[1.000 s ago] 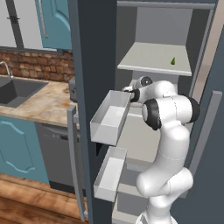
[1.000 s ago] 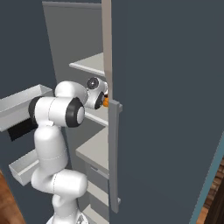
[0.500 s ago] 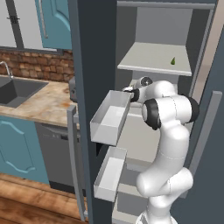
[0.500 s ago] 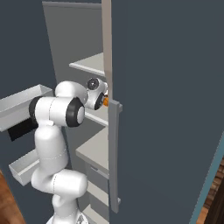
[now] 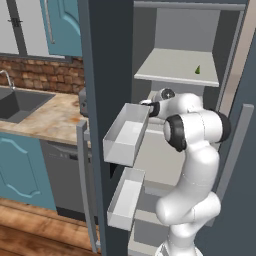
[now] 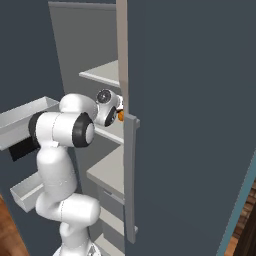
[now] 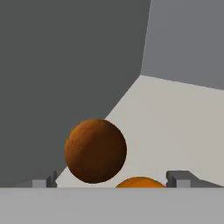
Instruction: Take the orange and lemon wedge from the highest rack and move them to the second highest rack where the orange and sweet potato are located, to maximize freezer space. Close the freezer door after rearranging.
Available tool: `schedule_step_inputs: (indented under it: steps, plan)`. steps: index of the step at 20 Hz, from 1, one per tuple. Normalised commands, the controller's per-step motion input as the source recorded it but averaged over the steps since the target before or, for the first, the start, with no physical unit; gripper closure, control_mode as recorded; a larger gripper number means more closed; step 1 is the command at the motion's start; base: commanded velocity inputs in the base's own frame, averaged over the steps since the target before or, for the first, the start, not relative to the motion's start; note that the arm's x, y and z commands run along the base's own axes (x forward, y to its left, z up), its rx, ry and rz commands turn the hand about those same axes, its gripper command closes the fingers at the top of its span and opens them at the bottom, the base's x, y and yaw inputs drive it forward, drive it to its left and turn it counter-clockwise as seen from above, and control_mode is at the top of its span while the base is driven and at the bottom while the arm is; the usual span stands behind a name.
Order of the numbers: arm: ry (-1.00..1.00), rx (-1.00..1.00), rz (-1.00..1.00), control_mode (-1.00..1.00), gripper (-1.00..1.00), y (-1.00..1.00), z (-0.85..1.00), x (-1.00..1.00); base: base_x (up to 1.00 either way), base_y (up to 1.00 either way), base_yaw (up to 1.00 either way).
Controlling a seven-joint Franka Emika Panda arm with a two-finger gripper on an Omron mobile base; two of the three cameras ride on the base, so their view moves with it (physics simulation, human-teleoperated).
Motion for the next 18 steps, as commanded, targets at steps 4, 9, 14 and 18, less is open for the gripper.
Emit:
schedule_step_inputs:
  steps: [4, 9, 14, 18]
  plan:
    - [0.00, 0.11, 0.00, -1.00, -1.00, 0.00, 0.12, -0.37, 0.00, 0.00, 0.00]
    - [0.00, 0.10, 0.00, -1.00, -1.00, 0.00, 0.17, -0.43, 0.00, 0.00, 0.00]
    - [-0.07, 0.06, 0.00, -1.00, -1.00, 0.00, 0.16, -0.60, 0.00, 0.00, 0.00]
    - [-0.24, 0.00, 0.00, -1.00, -1.00, 0.00, 0.33, -0.66, 0.00, 0.00, 0.00]
